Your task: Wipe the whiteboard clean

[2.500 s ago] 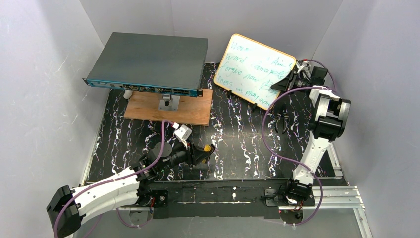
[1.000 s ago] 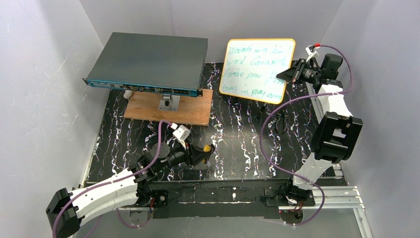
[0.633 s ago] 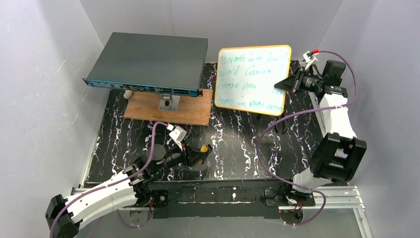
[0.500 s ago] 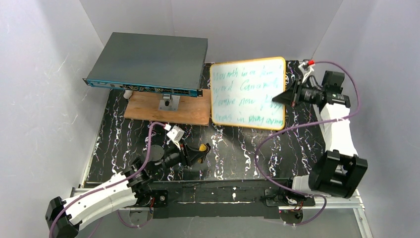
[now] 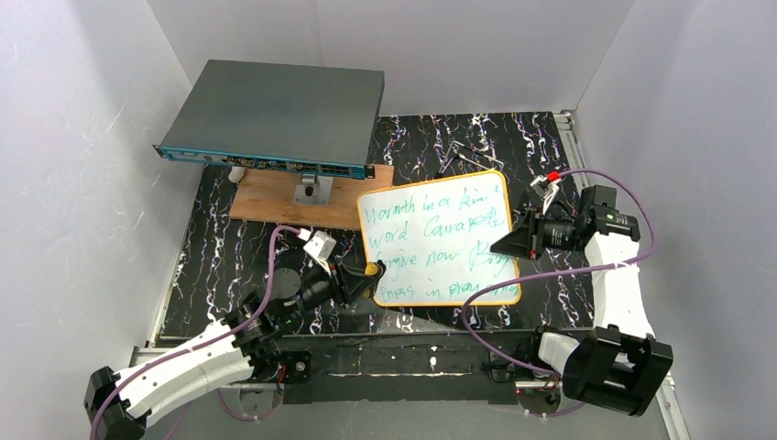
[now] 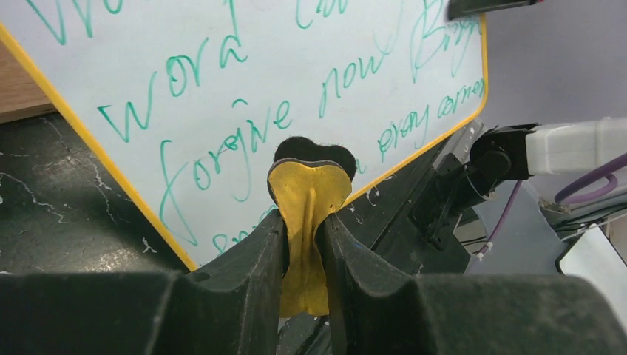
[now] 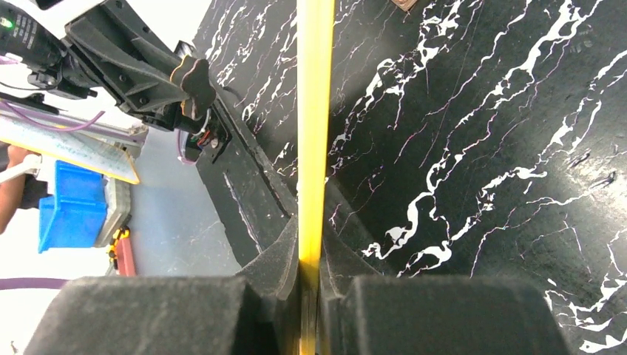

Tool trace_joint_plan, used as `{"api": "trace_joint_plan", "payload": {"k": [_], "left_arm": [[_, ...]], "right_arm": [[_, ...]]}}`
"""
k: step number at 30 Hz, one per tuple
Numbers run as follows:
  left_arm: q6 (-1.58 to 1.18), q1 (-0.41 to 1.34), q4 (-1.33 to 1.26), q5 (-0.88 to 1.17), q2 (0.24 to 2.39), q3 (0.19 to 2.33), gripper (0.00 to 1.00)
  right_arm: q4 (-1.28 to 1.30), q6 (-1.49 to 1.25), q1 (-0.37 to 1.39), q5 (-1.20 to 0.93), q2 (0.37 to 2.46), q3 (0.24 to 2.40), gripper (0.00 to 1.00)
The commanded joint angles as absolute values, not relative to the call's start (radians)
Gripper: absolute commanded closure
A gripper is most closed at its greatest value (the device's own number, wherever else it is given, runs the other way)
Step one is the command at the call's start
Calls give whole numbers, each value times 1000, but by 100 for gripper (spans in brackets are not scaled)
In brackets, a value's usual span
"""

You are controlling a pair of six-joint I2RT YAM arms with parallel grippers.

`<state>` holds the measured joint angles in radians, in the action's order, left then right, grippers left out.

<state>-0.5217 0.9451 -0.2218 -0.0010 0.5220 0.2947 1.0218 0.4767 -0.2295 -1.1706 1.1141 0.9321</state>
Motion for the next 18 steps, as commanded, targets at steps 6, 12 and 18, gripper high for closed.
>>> {"api": "trace_joint_plan", "payload": {"k": [6,12,18], "left_arm": [[-484,942,-104,-113,512,383,100],[-473,941,-79,-165,528,410,100],[-497,940,-79,-223,518,402,100]], "right_arm": [[1170,746,-242,-1198,1119,983,99],[1278,869,-242,-1140,1158,1057,99],[1332,985,-242,-1072,1146,1057,99]]}}
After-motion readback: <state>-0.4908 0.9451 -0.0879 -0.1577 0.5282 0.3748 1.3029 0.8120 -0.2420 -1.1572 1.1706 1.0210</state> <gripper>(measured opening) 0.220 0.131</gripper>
